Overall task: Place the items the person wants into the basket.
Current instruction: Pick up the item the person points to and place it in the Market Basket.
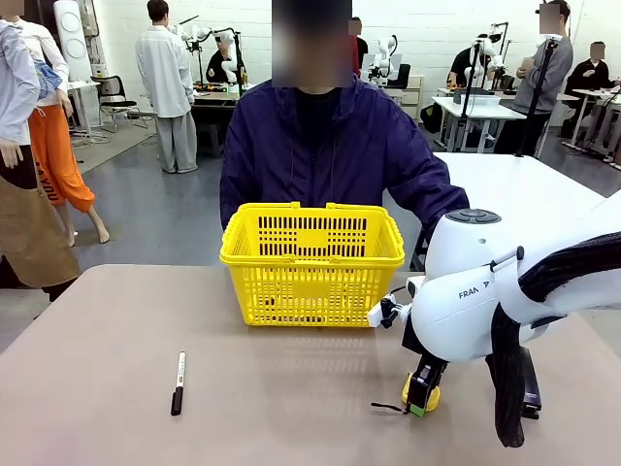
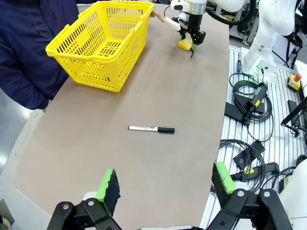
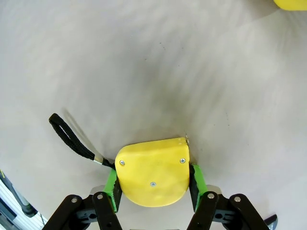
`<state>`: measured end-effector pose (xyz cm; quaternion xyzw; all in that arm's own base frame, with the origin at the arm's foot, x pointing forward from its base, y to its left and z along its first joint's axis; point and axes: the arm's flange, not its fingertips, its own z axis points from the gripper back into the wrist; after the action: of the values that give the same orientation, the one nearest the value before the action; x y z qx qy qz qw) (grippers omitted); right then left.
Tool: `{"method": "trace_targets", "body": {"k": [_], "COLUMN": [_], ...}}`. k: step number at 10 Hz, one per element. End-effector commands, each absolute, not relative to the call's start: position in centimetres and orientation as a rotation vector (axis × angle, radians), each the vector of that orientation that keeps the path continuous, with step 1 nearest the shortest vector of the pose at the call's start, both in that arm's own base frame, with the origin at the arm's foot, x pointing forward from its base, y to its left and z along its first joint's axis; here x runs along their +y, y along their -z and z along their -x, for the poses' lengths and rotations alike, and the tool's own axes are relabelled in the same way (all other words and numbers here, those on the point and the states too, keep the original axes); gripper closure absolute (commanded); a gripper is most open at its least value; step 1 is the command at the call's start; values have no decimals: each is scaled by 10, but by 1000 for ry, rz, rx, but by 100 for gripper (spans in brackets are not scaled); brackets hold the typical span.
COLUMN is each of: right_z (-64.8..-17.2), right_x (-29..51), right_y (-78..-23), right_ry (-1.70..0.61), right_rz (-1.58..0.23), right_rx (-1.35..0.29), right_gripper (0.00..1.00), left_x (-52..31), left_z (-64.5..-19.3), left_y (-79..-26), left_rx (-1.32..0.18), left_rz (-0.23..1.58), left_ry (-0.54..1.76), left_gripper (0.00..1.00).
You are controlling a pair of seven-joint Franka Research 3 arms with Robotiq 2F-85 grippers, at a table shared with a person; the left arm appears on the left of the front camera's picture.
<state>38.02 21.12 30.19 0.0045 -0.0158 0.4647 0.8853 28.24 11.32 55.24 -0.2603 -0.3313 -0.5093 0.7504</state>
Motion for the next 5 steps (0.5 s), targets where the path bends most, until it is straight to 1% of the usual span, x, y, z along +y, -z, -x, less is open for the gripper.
{"method": "trace_targets", "body": {"k": [1,2,4,5], "right_z": [-378,-370,-353,-349], "right_x": [207,202,196,196], "right_y": [-315,-352,-433,-470], "right_ry": [-922,-818,-726,-694], "right_rz": [-30,-37,2,-12], "right_rx": [-93,-106,-183,-156], "right_gripper": [100,38,38,38], "left_x": [114,114,114,114], "left_z": [-282,-282,-282,-282], "left_y": [-550,-550,-550,-550], "left_rx": [-741,-741,-741,-741], "left_rz": [577,577,577,577], "left_ry": [1128,1128,1128,1128], "left_gripper": [0,0,0,0]}}
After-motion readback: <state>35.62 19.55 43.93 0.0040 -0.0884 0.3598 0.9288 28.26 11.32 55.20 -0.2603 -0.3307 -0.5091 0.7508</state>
